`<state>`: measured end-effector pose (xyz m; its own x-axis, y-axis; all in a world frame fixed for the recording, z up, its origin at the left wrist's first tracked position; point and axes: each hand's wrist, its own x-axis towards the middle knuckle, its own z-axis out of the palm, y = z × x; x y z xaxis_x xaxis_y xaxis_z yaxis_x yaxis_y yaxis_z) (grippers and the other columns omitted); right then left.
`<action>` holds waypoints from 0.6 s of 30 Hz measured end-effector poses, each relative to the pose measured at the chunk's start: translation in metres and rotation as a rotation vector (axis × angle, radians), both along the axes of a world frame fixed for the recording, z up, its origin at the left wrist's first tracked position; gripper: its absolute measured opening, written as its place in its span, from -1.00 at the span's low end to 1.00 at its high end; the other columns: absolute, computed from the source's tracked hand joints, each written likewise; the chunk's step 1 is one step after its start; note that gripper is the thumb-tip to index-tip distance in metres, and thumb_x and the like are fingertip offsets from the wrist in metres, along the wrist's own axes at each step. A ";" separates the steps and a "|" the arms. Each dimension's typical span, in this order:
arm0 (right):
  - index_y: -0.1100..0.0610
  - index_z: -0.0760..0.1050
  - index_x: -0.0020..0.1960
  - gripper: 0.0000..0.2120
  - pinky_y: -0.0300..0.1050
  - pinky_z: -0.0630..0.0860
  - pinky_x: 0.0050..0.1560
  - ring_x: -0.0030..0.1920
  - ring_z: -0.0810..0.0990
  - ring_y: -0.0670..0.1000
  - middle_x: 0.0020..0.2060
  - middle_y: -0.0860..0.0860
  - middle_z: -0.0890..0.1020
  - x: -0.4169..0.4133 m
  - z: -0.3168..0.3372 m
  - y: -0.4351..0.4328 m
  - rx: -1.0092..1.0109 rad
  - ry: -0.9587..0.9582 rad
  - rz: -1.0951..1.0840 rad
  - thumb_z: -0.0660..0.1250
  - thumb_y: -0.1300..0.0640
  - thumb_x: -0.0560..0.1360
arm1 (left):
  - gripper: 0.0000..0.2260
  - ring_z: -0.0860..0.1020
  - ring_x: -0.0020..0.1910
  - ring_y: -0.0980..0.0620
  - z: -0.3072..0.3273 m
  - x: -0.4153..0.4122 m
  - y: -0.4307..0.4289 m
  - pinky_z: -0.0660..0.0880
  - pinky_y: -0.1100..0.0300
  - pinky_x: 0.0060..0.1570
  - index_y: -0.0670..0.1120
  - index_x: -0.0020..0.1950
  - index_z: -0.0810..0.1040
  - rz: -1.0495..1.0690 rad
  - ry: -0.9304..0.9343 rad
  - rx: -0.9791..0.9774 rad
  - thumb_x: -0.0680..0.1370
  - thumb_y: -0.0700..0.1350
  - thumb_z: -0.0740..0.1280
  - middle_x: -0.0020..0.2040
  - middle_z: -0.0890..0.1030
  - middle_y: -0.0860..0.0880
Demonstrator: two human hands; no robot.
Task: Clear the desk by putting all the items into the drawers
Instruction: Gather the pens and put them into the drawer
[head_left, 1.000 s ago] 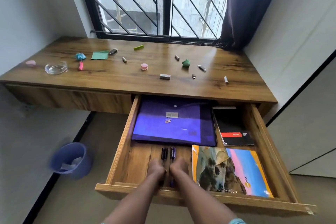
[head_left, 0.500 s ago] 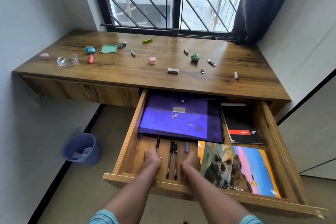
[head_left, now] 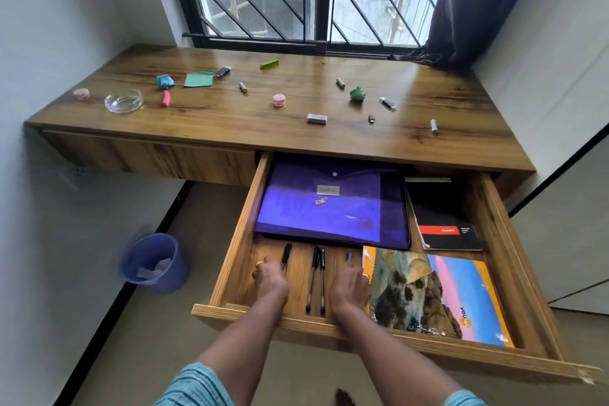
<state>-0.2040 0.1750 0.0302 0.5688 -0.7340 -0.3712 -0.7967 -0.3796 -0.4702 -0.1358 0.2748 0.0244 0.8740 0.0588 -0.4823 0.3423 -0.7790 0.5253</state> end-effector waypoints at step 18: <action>0.29 0.55 0.08 -0.67 -0.07 0.41 -0.09 -0.09 0.48 0.08 0.05 0.20 0.59 0.009 -0.001 0.006 0.140 0.055 0.154 0.01 0.27 0.60 | -0.82 0.54 -0.10 -0.01 -0.004 -0.017 -0.026 0.46 0.22 -0.18 -0.16 0.06 0.55 -0.241 0.025 0.102 0.63 -0.20 0.15 -0.05 0.57 -0.10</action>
<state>-0.1949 0.1809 0.0292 0.6462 -0.5787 -0.4975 -0.7604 -0.4328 -0.4842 -0.1529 0.2491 0.0201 0.8568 -0.1000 -0.5059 0.1521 -0.8883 0.4333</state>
